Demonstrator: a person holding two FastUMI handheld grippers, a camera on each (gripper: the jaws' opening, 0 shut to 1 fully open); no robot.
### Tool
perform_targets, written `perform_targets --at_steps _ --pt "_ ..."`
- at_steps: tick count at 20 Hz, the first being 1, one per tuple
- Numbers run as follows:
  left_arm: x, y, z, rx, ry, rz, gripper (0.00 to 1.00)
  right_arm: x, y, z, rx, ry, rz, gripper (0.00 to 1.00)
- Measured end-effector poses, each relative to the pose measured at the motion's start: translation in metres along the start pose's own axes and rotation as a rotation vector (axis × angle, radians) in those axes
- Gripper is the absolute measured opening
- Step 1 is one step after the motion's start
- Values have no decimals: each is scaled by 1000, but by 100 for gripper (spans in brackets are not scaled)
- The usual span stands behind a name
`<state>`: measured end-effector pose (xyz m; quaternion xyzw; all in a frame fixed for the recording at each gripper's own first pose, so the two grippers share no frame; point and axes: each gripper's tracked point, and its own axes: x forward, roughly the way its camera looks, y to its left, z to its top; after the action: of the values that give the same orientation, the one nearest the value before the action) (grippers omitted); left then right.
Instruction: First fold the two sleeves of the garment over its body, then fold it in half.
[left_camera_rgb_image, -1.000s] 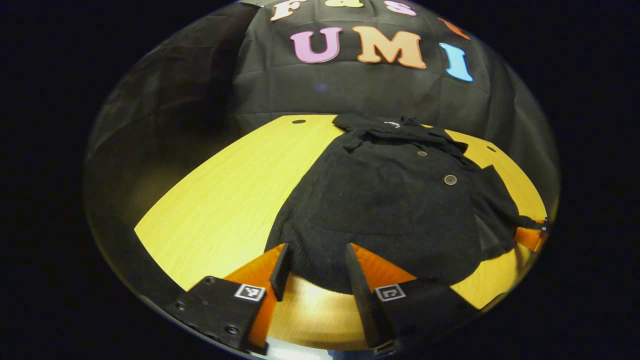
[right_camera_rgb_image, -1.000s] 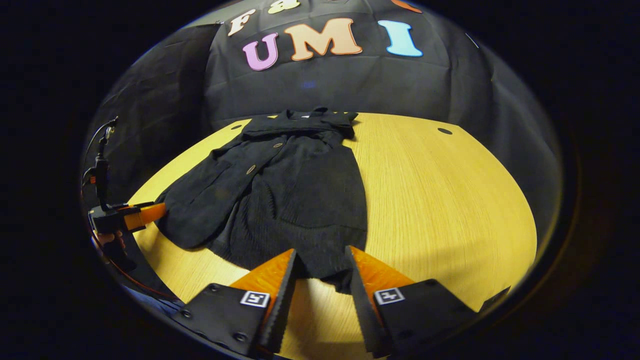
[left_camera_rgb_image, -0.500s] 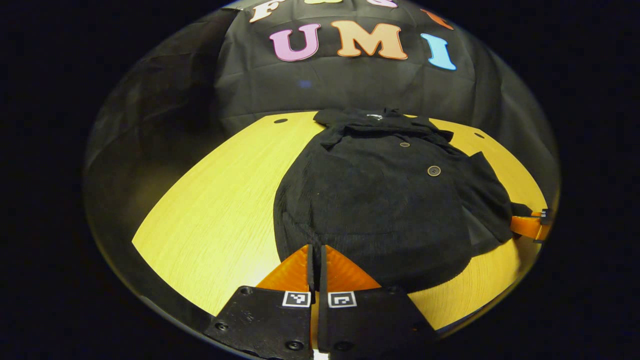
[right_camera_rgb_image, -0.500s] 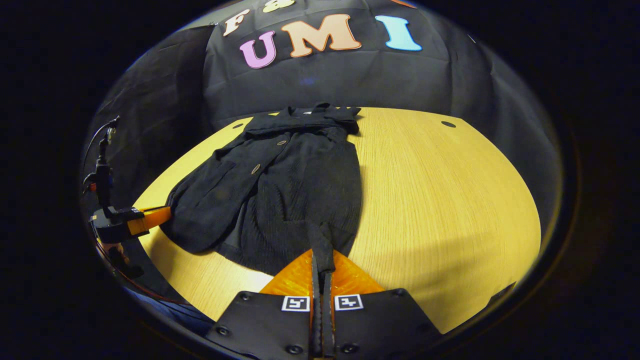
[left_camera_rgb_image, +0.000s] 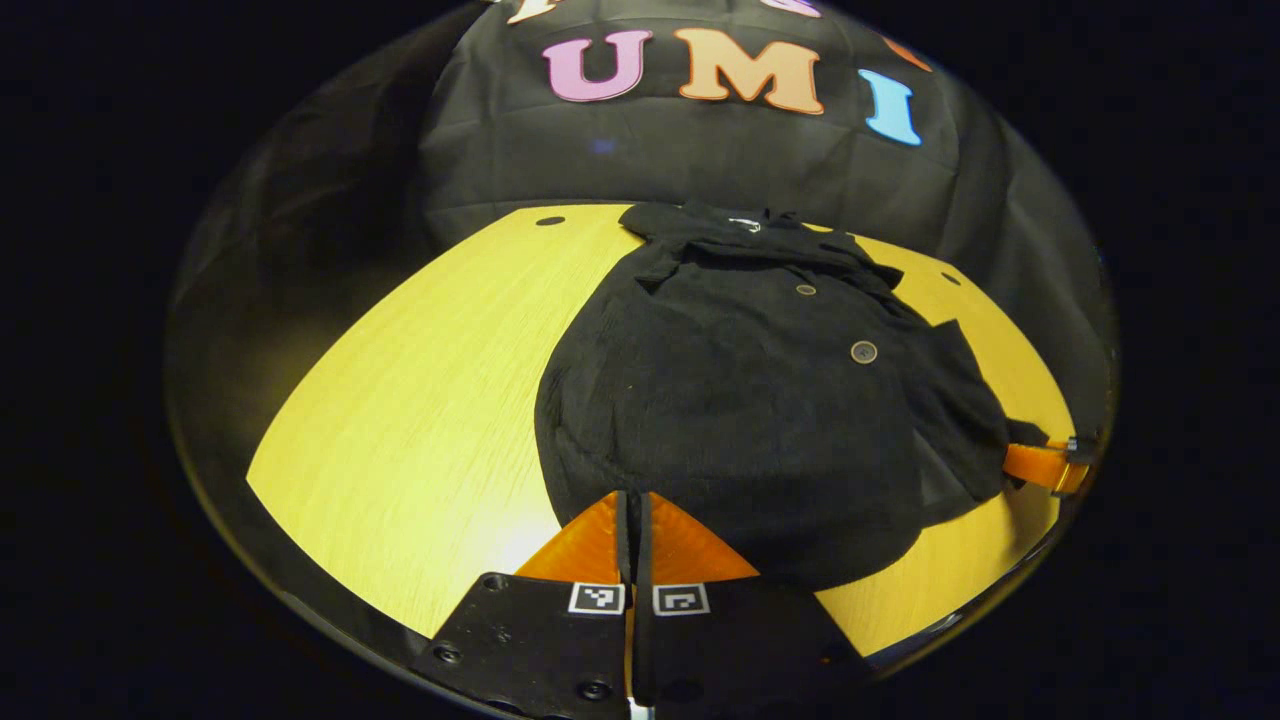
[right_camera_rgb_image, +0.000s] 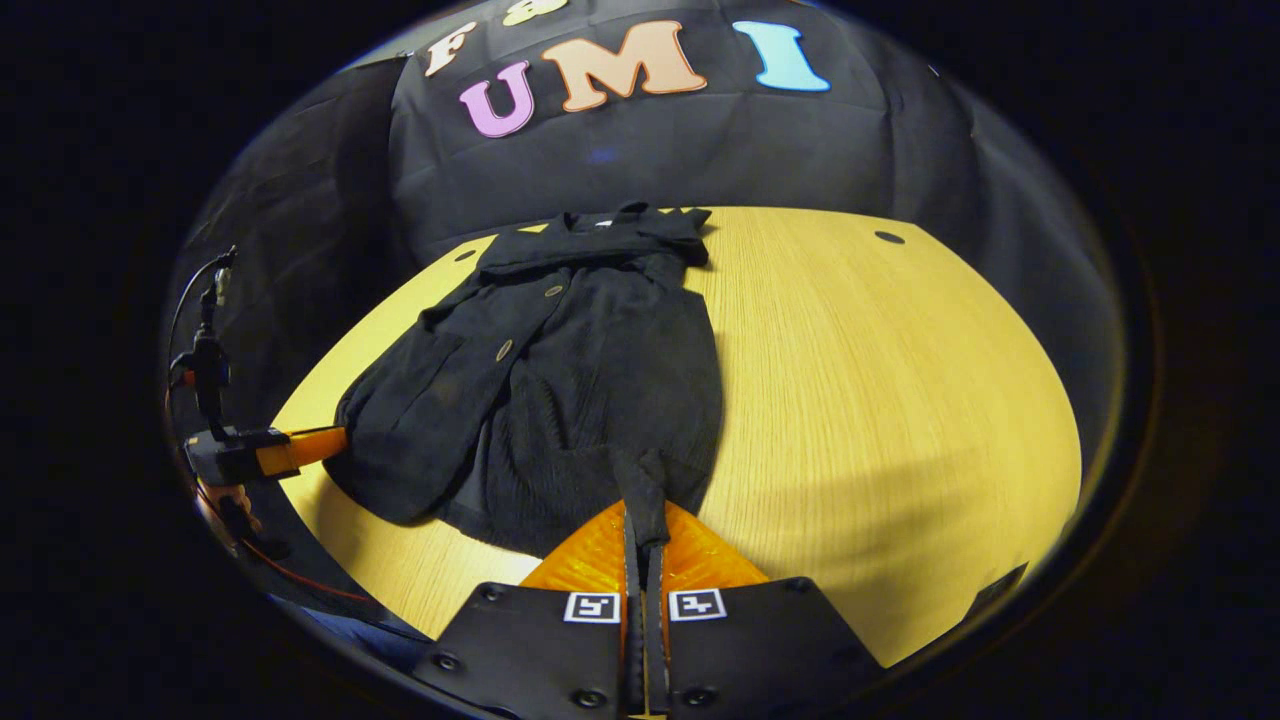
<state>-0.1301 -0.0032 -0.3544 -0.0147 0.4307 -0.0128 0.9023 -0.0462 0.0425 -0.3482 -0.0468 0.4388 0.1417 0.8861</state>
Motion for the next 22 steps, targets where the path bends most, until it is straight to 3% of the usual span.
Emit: perform_targets --at_steps 4,11,22 --pt "-3 -2 38 -49 -54 -24 0 -11 -1 28 4 -49 -8 4" --pt "-10 -29 124 -1 -183 -106 0 -17 0 106 -12 -178 -37 4" --pt "24 -40 250 -28 -359 -149 0 -4 -2 238 -90 -352 -92 4"
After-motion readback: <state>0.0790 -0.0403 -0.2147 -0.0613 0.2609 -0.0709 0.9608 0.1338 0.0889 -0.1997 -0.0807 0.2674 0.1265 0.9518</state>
